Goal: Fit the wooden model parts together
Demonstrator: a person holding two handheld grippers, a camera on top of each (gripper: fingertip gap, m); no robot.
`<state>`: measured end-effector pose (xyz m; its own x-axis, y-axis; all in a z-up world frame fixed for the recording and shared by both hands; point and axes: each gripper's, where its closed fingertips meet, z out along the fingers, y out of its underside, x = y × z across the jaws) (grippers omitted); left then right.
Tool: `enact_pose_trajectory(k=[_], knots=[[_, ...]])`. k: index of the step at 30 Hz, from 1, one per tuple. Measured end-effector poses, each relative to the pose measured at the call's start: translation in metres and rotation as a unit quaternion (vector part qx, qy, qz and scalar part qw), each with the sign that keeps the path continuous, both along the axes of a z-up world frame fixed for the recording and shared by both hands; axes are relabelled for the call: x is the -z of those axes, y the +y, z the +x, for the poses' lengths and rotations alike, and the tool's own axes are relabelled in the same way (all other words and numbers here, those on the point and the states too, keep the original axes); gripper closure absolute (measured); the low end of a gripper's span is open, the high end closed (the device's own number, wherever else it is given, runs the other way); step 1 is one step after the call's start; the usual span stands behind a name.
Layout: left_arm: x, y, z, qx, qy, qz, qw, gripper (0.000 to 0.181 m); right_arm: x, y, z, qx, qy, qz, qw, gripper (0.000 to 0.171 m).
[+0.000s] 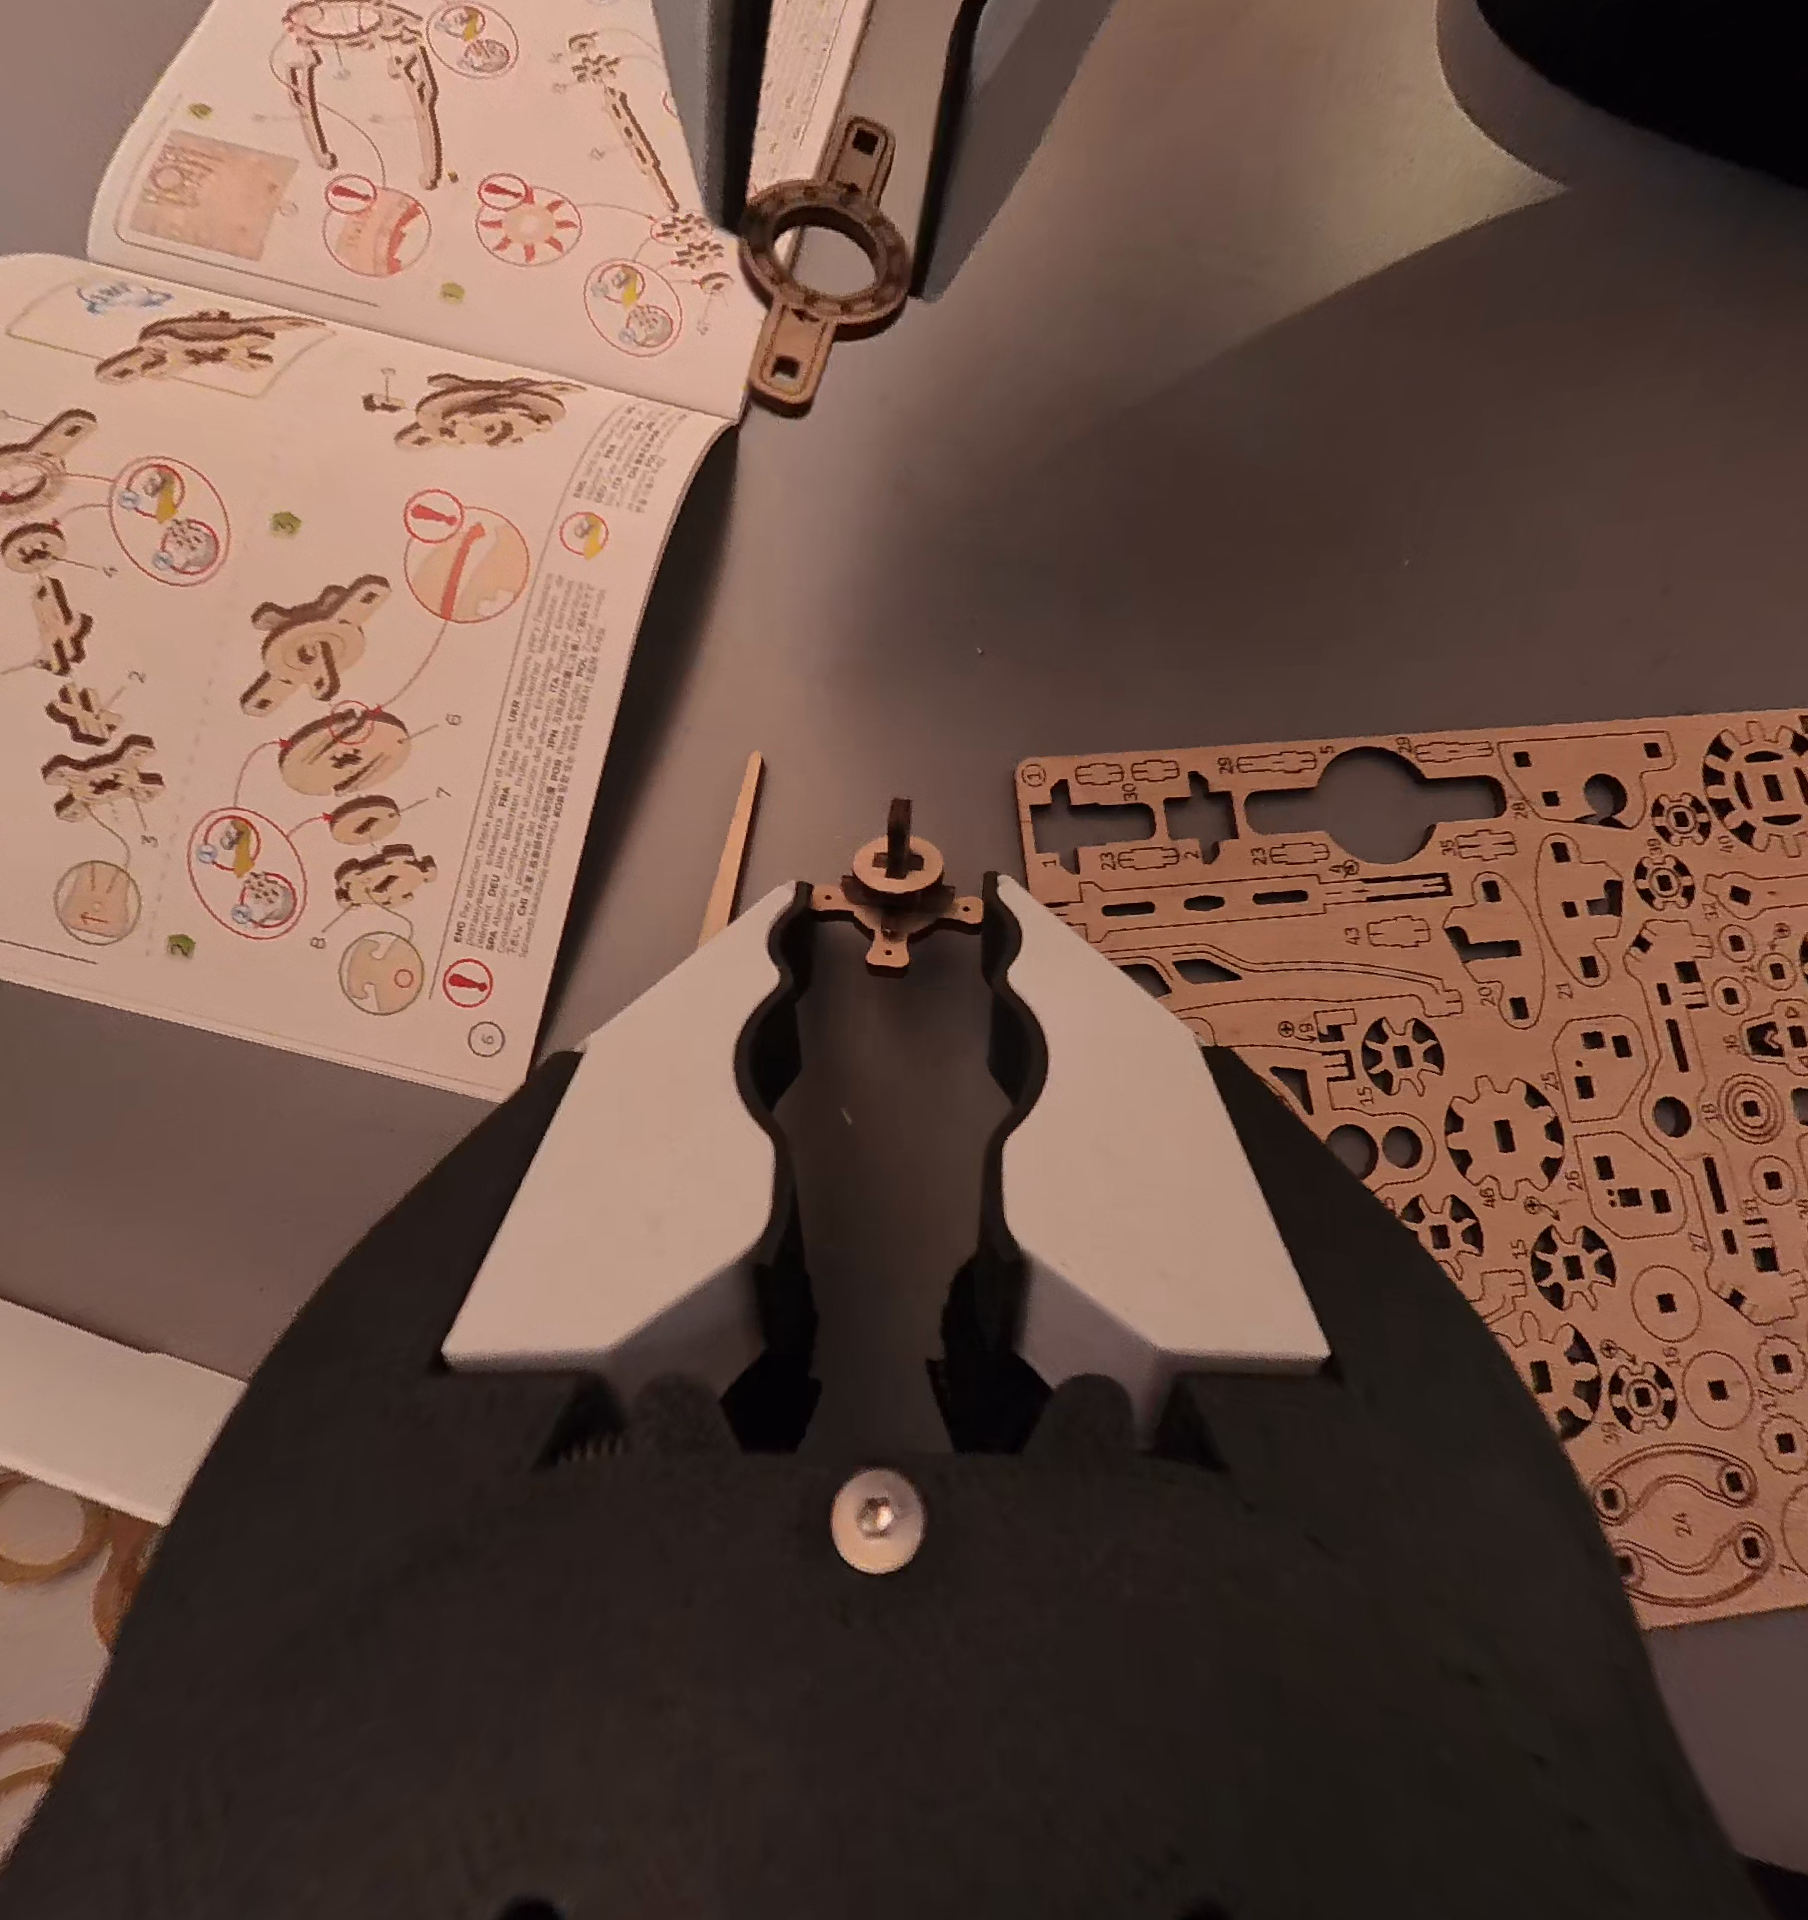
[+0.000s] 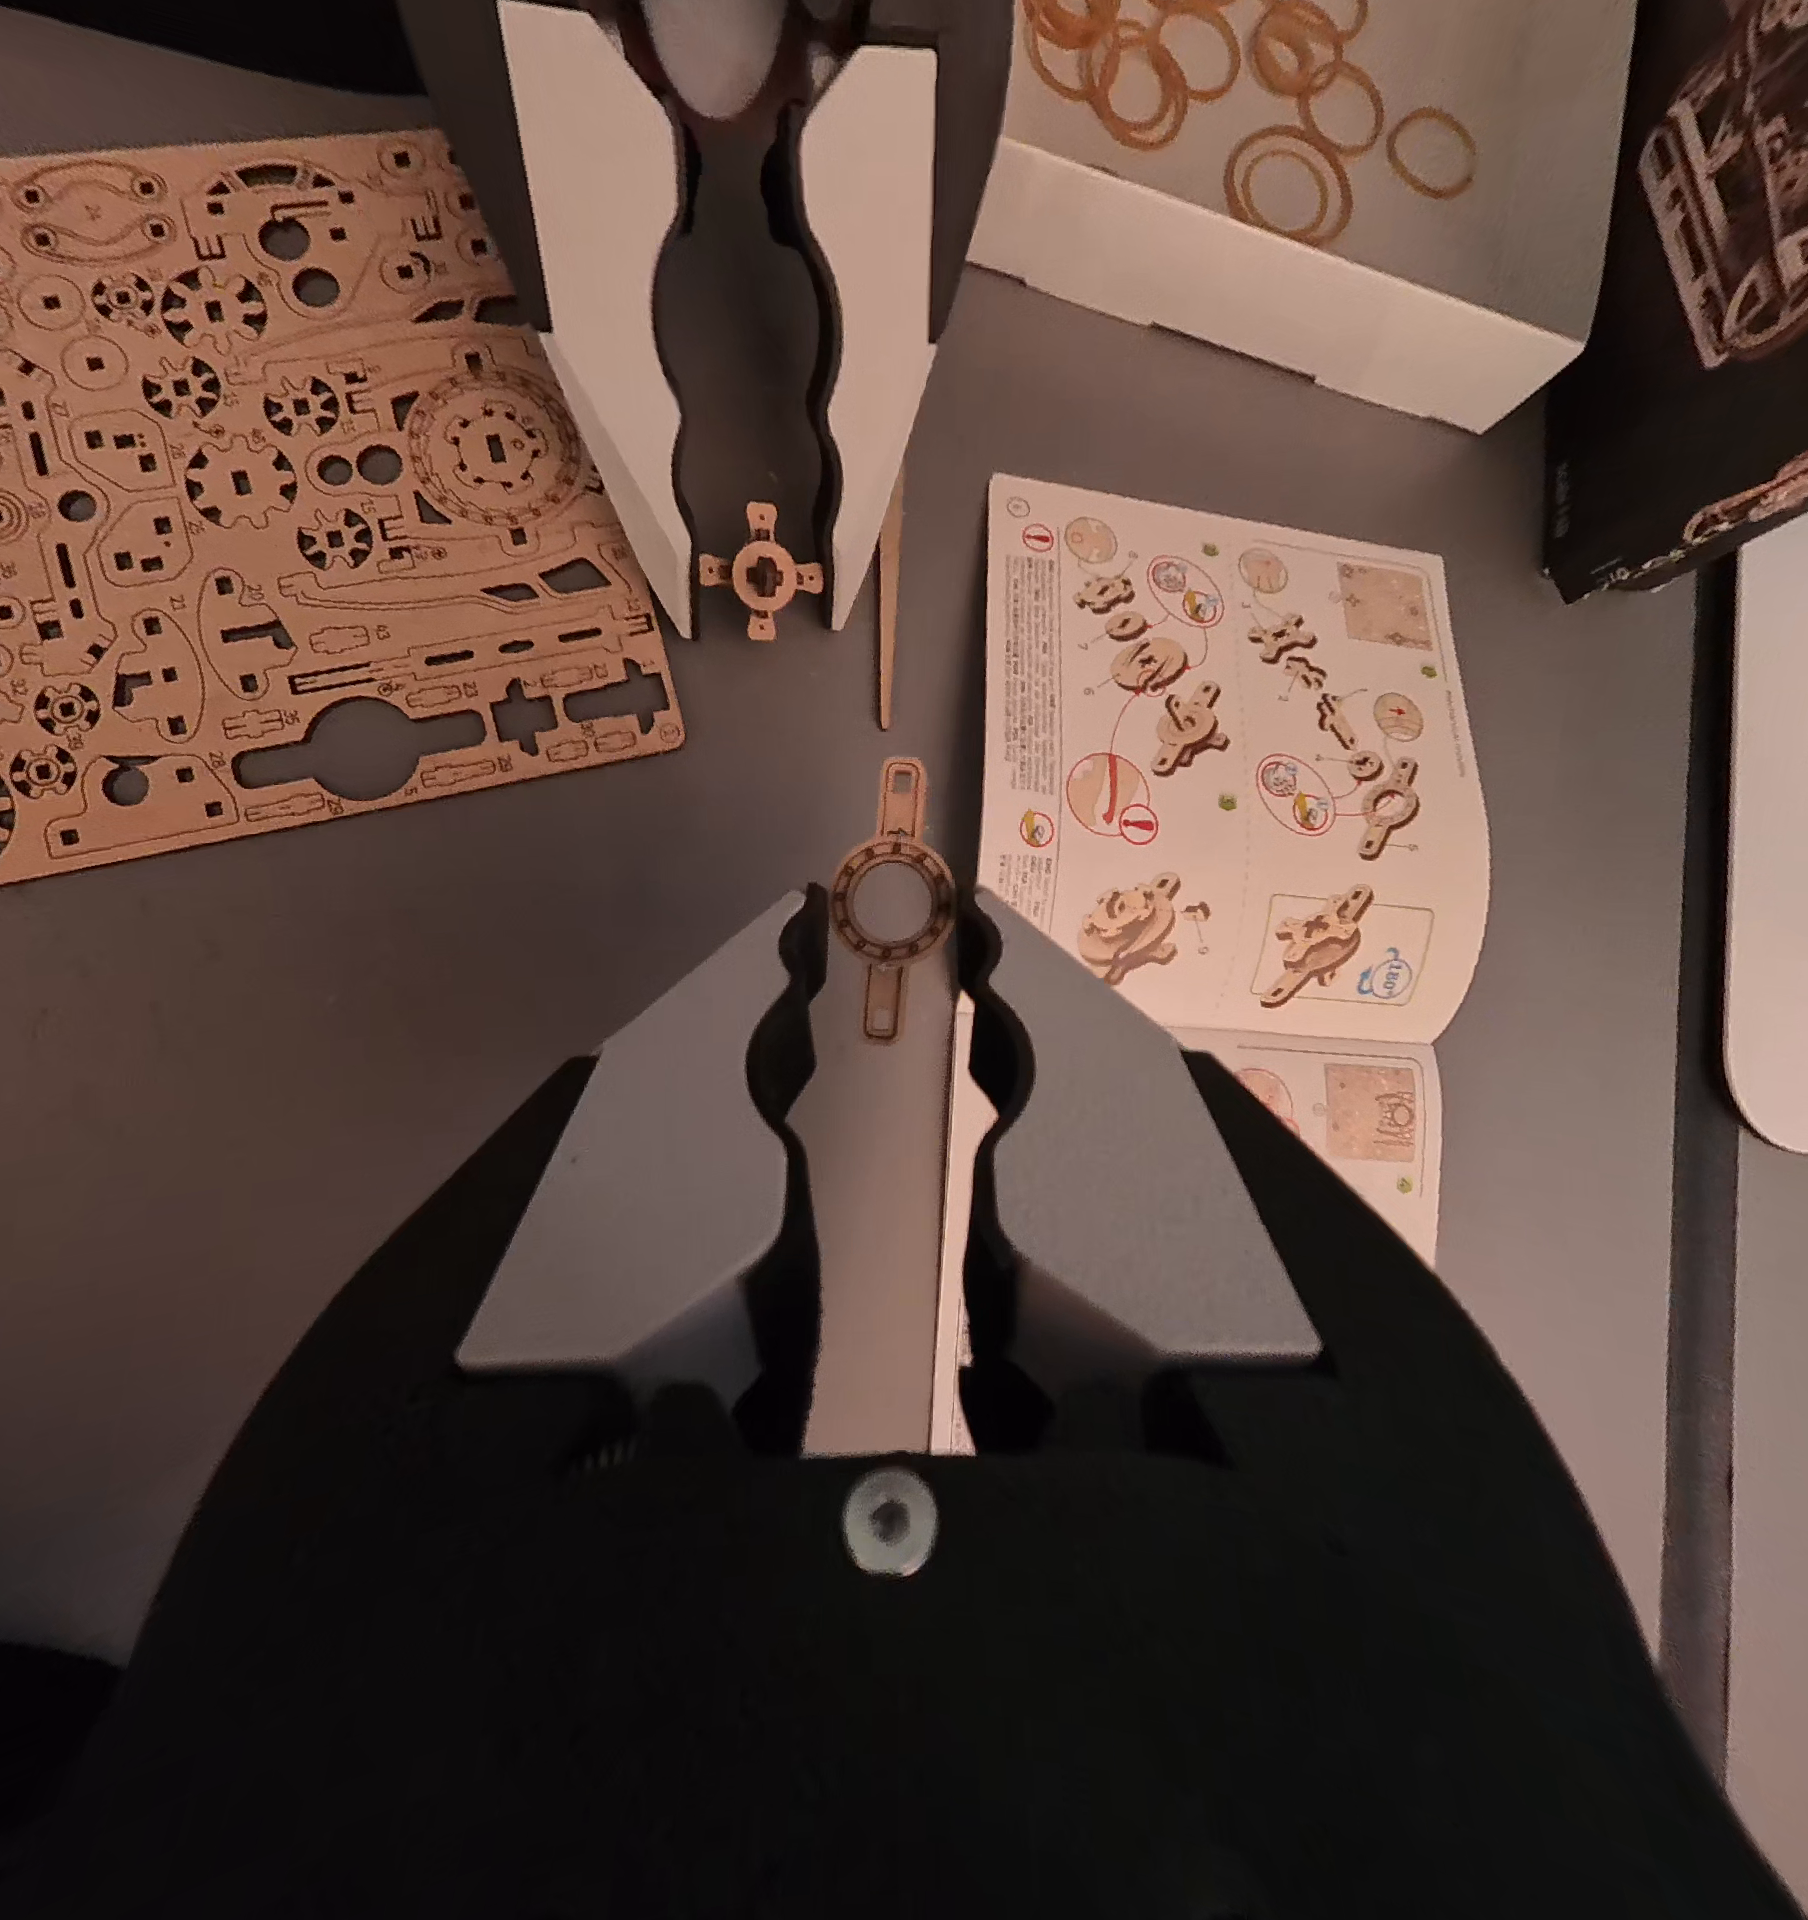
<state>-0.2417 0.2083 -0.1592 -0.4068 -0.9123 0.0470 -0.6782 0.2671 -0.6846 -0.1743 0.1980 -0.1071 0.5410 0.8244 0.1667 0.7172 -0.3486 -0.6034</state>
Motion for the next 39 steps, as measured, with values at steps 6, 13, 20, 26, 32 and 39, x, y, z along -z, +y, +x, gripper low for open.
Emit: enact_pose_trajectory(k=[6, 13, 20, 26, 32, 39], knots=[[0.0, -0.001, -0.002, 0.006, 0.001, 0.0, 1.0, 0.15, -0.01, -0.001, -0.011, -0.028, 0.009, 0.028, 0.999, 0.148], [0.001, 0.001, -0.004, 0.013, -0.002, 0.017, 1.0, 0.154, -0.019, -0.002, -0.018, -0.05, 0.008, 0.056, 0.997, 0.147], [-0.008, 0.001, -0.003, 0.01, -0.017, 0.003, 1.0, 0.143, -0.018, -0.002, -0.02, -0.056, 0.001, 0.058, 0.997, 0.147], [-0.05, -0.003, 0.01, -0.016, -0.103, -0.079, 0.991, 0.146, -0.018, 0.0, -0.027, -0.065, -0.015, 0.071, 0.995, 0.147], [-0.071, -0.008, 0.015, -0.04, -0.106, -0.217, 0.97, 0.15, -0.013, 0.002, -0.03, -0.072, -0.052, 0.079, 0.993, 0.147], [-0.08, -0.013, 0.019, -0.045, -0.112, -0.265, 0.957, 0.157, -0.023, 0.001, -0.038, -0.085, -0.057, 0.105, 0.989, 0.147]])
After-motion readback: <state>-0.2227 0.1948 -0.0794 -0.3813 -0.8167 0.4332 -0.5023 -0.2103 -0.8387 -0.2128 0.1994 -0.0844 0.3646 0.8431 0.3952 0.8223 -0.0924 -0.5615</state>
